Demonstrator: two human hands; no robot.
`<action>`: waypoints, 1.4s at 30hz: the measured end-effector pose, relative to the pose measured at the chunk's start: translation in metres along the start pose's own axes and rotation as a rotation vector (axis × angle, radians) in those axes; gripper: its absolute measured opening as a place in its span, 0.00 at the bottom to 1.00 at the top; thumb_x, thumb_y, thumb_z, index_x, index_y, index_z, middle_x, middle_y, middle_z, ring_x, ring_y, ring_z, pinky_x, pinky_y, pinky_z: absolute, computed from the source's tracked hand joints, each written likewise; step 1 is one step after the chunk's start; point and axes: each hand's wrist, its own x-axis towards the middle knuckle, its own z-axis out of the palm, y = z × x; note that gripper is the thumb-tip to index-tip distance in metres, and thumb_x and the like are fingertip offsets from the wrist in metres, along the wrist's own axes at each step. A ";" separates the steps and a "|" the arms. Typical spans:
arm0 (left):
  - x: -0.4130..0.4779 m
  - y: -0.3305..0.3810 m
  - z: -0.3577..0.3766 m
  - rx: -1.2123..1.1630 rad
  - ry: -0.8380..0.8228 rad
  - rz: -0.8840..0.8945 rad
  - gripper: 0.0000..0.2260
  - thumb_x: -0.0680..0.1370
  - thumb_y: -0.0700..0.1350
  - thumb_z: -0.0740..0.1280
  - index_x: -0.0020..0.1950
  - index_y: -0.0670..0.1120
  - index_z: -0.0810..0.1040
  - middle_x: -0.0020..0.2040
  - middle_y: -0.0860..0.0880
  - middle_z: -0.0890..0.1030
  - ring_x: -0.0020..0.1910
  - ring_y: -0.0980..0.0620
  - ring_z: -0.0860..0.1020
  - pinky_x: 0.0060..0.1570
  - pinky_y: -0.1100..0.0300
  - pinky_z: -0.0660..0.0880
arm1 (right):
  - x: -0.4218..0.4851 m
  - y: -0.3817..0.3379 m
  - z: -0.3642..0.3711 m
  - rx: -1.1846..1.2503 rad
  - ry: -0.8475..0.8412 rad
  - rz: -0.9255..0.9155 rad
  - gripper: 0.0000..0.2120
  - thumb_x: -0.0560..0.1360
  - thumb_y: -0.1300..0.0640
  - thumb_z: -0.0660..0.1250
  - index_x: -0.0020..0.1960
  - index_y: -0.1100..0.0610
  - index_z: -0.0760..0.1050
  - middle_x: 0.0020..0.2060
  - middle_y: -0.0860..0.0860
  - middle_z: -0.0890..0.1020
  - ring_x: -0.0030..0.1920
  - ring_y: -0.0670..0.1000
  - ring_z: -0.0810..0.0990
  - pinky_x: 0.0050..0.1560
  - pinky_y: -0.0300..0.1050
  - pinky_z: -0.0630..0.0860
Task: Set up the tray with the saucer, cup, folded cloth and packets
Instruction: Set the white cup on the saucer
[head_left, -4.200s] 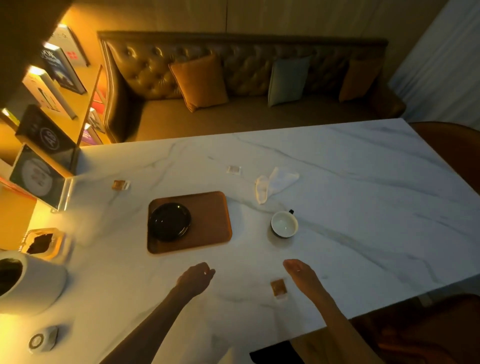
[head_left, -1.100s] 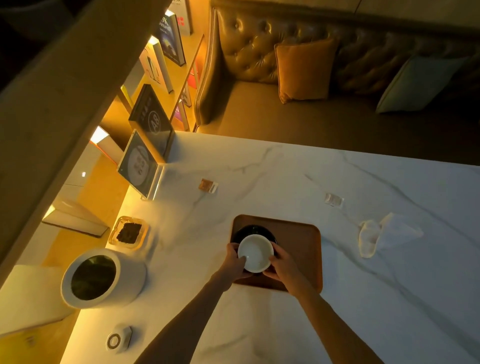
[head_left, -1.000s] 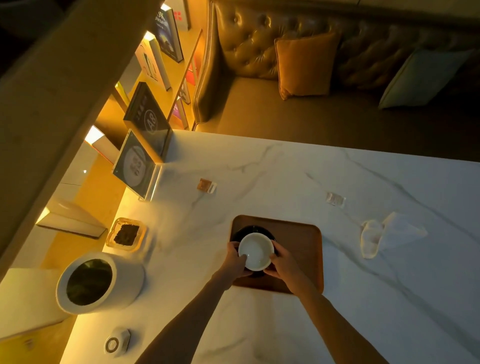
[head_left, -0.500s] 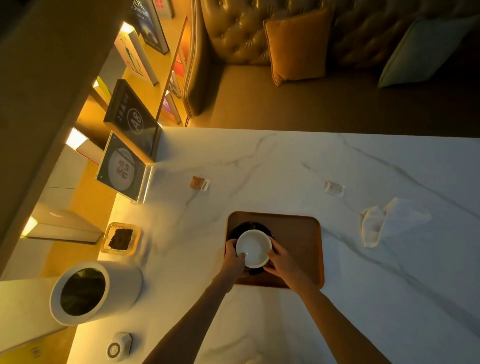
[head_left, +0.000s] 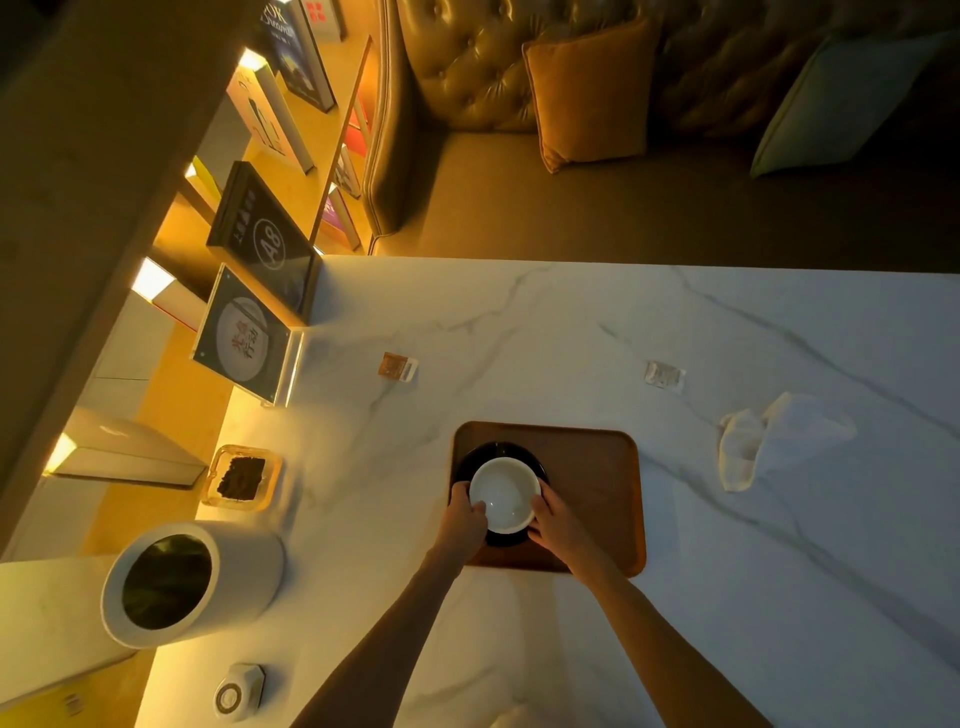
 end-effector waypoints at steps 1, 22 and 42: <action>0.000 0.000 0.000 0.005 -0.003 -0.001 0.16 0.81 0.41 0.58 0.68 0.47 0.63 0.58 0.46 0.70 0.48 0.52 0.72 0.48 0.50 0.82 | 0.000 0.000 -0.001 0.000 -0.007 0.000 0.22 0.83 0.55 0.53 0.76 0.52 0.56 0.72 0.59 0.65 0.71 0.61 0.67 0.68 0.59 0.70; 0.003 0.001 0.002 0.009 0.003 -0.024 0.16 0.82 0.41 0.57 0.70 0.46 0.62 0.60 0.45 0.70 0.53 0.49 0.71 0.52 0.47 0.81 | 0.002 0.006 -0.002 0.043 -0.021 -0.015 0.22 0.83 0.55 0.54 0.76 0.53 0.57 0.72 0.59 0.64 0.71 0.61 0.66 0.68 0.59 0.70; 0.004 0.002 0.003 0.011 0.032 -0.002 0.15 0.81 0.41 0.56 0.69 0.47 0.65 0.61 0.45 0.72 0.56 0.48 0.74 0.54 0.49 0.81 | 0.001 0.008 -0.001 0.078 0.005 0.001 0.21 0.82 0.56 0.56 0.74 0.53 0.59 0.70 0.59 0.67 0.70 0.59 0.68 0.66 0.57 0.72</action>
